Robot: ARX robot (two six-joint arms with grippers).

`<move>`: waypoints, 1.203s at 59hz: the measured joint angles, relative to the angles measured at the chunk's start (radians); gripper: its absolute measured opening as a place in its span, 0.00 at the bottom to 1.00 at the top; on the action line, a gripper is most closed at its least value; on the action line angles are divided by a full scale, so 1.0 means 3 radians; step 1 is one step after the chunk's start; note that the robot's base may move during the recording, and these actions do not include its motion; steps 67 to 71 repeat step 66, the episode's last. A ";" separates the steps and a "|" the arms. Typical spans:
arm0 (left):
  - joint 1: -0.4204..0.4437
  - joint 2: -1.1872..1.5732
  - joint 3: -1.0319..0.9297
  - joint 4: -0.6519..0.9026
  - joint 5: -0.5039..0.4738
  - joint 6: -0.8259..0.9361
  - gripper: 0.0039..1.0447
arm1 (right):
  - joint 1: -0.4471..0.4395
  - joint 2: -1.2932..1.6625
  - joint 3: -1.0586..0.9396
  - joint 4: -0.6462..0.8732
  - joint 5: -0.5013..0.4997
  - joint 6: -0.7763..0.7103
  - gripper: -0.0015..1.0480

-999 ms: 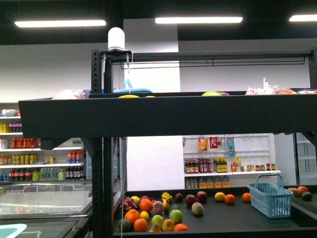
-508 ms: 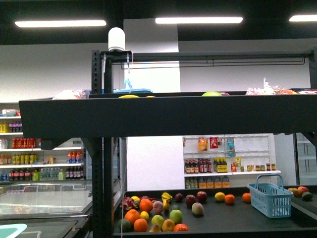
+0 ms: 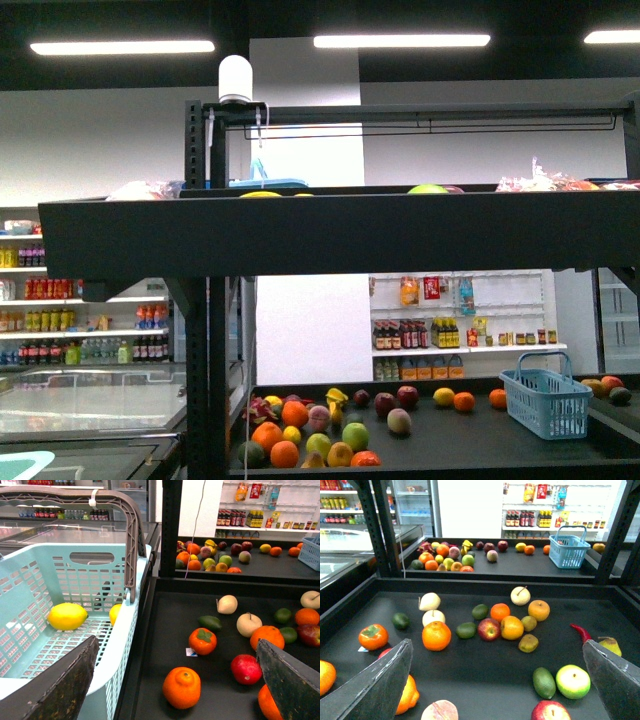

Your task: Pick lemon from shelf

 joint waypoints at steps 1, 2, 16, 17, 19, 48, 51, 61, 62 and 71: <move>0.0000 0.0000 0.0000 0.0000 0.0000 0.0000 0.93 | 0.0000 0.0000 0.0000 0.0000 0.0000 0.0000 0.98; 0.0000 0.0000 0.0000 0.0000 0.0000 0.0000 0.93 | 0.0000 0.0000 0.0000 0.0000 0.0000 0.0000 0.98; 0.0000 0.0000 0.0000 0.0000 0.0000 0.0000 0.93 | 0.0000 0.0000 0.0000 0.0000 0.0000 0.0000 0.98; 0.0000 0.0000 0.0000 0.0000 0.0000 0.0000 0.93 | 0.0000 0.0000 0.0000 0.0000 0.0000 -0.0001 0.98; 0.0000 0.0000 0.0000 0.0000 0.0000 0.0000 0.93 | 0.0000 0.0000 0.0000 0.0000 0.0000 0.0000 0.98; 0.0000 0.0000 0.0000 0.0000 0.0000 0.0000 0.93 | 0.0000 0.0000 0.0000 0.0000 0.0000 -0.0001 0.98; 0.0000 0.0000 0.0000 0.0000 0.0000 0.0000 0.93 | 0.0000 0.0000 0.0000 0.0000 0.0000 0.0000 0.98; 0.0000 0.0000 0.0000 0.0000 0.0000 0.0000 0.93 | 0.0000 0.0000 0.0000 0.0000 0.0000 0.0000 0.98; 0.0000 0.0000 0.0000 0.0000 0.0000 0.0000 0.93 | 0.0000 0.0000 0.0000 0.0000 0.0000 -0.0001 0.98; 0.0000 0.0000 0.0000 0.0000 0.0000 0.0000 0.93 | 0.0000 0.0000 0.0000 0.0000 0.0000 0.0000 0.98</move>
